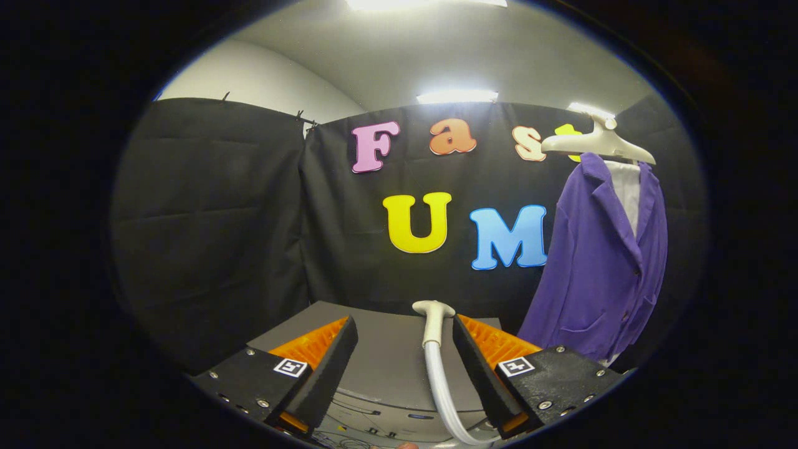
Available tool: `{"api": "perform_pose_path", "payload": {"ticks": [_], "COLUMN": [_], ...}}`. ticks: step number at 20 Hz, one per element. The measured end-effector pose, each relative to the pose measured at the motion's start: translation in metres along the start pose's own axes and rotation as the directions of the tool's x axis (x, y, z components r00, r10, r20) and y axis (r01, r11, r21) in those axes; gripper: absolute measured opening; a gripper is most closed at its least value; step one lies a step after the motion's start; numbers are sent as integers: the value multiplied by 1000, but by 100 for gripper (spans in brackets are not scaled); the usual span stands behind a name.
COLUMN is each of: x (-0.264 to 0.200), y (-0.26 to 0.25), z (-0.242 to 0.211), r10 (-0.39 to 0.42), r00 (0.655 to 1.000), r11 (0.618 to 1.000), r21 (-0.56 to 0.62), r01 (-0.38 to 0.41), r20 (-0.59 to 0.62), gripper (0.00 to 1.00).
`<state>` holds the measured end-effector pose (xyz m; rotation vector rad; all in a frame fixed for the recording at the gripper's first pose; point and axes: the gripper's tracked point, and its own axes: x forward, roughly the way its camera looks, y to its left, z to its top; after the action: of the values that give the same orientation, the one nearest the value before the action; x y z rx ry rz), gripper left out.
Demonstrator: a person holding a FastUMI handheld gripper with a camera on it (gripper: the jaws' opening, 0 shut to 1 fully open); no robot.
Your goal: Iron the clothes twice with a garment steamer, once on the left side and once on the right side.
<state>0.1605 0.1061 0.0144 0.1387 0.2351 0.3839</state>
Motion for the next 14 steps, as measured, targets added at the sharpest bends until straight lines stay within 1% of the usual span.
{"api": "perform_pose_path", "payload": {"ticks": [3,6,9,12,14], "x": [33,71,106,137,150], "y": [-12,-14,-32,-33,-31], "z": [-7,-11,-20,-27,-43], "r10": [-64,-81,-163,-174,-174], "r00": [997,991,971,960,951], "r11": [998,993,980,971,970], "r21": [11,79,83,123,123], "r01": [64,89,180,204,211], "r20": [-52,-102,-174,-218,-255], "gripper": [95,94,94,95,95]}}
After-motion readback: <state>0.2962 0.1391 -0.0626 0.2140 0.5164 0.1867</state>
